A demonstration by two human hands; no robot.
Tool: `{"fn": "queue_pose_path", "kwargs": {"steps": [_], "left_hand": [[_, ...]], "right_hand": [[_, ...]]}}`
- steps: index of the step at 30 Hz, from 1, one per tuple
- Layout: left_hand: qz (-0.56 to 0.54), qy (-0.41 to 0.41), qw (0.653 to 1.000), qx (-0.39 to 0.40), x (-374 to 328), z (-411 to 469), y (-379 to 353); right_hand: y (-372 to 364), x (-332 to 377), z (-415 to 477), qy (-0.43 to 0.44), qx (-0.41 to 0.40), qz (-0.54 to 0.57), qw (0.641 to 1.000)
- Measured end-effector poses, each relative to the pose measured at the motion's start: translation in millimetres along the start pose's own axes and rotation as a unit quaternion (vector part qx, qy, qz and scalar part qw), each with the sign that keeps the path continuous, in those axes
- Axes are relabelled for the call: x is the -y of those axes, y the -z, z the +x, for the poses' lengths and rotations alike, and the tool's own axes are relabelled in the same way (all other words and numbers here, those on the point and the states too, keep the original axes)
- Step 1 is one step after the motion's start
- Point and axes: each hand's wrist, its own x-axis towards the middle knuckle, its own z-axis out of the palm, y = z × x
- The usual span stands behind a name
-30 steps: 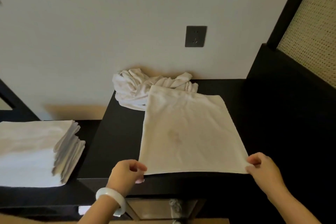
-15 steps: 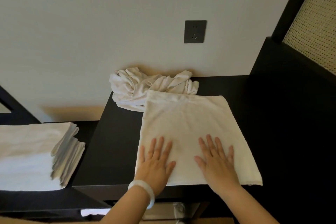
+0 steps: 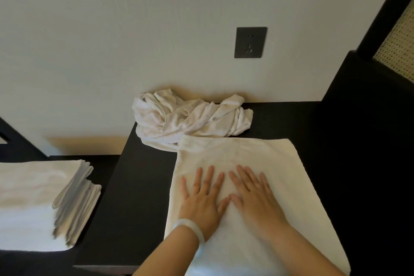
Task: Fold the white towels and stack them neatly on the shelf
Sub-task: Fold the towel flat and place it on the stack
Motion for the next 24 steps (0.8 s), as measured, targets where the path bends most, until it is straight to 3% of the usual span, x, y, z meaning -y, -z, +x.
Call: {"fn": "queue_pose_path", "kwargs": {"steps": [6, 8, 11, 13, 19, 24], "left_hand": [[0.006, 0.055, 0.998, -0.031, 29.9, -4.7, -11.5], [0.012, 0.032, 0.998, -0.052, 25.3, 12.4, -1.9], [0.021, -0.015, 0.998, -0.061, 21.8, 49.7, 11.5], [0.042, -0.01, 0.997, -0.058, 28.1, 70.7, 15.5], [0.051, 0.014, 0.998, -0.038, 38.8, 77.9, 11.0], [0.038, 0.015, 0.998, -0.039, 39.5, 73.7, 14.6]], "right_hand": [[12.3, -72.4, 1.3, -0.224, -0.082, -0.023, 0.971], [20.6, -62.2, 18.2, -0.202, -0.085, -0.014, 0.976], [17.4, -30.2, 53.1, -0.054, -0.078, 0.013, 0.995], [11.4, -25.7, 73.4, 0.001, -0.072, -0.027, 0.997], [17.5, -87.8, 83.7, -0.174, -0.095, -0.014, 0.98], [30.8, -84.2, 68.1, -0.173, -0.066, -0.021, 0.982]]}}
